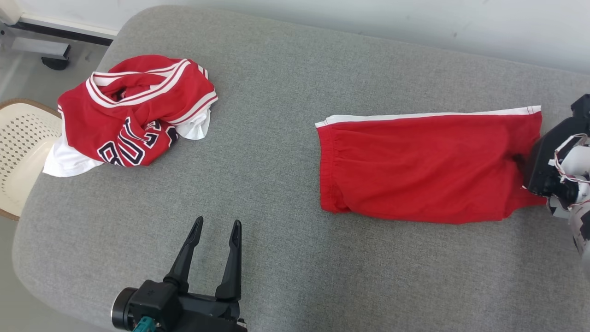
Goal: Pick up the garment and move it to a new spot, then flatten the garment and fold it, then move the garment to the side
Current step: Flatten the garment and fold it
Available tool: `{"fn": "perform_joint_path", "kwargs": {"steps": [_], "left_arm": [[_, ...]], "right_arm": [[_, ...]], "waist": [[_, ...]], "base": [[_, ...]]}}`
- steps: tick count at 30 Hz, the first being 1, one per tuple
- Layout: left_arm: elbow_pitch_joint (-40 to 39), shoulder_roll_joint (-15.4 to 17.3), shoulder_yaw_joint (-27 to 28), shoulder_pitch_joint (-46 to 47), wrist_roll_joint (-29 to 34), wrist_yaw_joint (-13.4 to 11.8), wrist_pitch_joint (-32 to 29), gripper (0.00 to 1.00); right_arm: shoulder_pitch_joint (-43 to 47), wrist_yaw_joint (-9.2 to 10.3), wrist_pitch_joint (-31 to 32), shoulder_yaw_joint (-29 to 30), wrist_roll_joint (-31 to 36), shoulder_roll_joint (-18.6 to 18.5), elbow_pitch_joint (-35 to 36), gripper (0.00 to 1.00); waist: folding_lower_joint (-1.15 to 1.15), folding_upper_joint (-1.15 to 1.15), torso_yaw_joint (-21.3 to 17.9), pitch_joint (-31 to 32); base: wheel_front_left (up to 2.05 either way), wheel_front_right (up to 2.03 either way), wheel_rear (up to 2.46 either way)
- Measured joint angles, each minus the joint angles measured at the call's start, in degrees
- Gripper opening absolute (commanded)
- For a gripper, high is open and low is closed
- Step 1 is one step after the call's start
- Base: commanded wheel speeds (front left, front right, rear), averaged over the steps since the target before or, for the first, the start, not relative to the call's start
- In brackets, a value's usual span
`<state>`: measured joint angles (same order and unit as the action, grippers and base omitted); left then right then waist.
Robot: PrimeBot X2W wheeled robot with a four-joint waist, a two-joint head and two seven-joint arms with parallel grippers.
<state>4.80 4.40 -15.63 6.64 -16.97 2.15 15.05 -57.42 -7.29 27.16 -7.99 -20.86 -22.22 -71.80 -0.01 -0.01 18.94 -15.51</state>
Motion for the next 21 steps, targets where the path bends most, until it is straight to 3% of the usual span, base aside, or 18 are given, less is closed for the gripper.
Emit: {"fn": "perform_joint_path", "kwargs": {"steps": [1,2,8,21], "left_arm": [[0.04,-0.01,0.05,0.0,0.03,0.19,0.0,1.0],[0.1,-0.04,0.1,0.0,0.03,0.21,0.0,1.0],[0.53,-0.16,0.42,-0.21,0.02,0.22,0.0,1.0],[1.46,-0.3,0.38,-0.7,-0.01,0.14,0.0,1.0]], "right_arm": [[-0.08,0.01,0.3,0.12,0.23,0.23,-0.04,0.43],[-0.12,0.01,0.32,0.21,0.44,0.4,-0.11,0.01],[-0.15,-0.31,-1.31,0.97,3.47,0.69,-0.81,0.0],[0.05,-0.27,-8.33,8.13,13.5,-3.24,-1.85,0.0]], "waist": [[0.0,0.0,0.05,0.04],[0.0,0.0,0.05,0.12],[0.01,0.0,-0.46,0.88],[0.01,0.01,-3.45,3.73]], "base": [[0.0,0.0,0.0],[0.0,0.0,0.0],[0.0,0.0,0.0],[0.0,0.0,0.0]]}}
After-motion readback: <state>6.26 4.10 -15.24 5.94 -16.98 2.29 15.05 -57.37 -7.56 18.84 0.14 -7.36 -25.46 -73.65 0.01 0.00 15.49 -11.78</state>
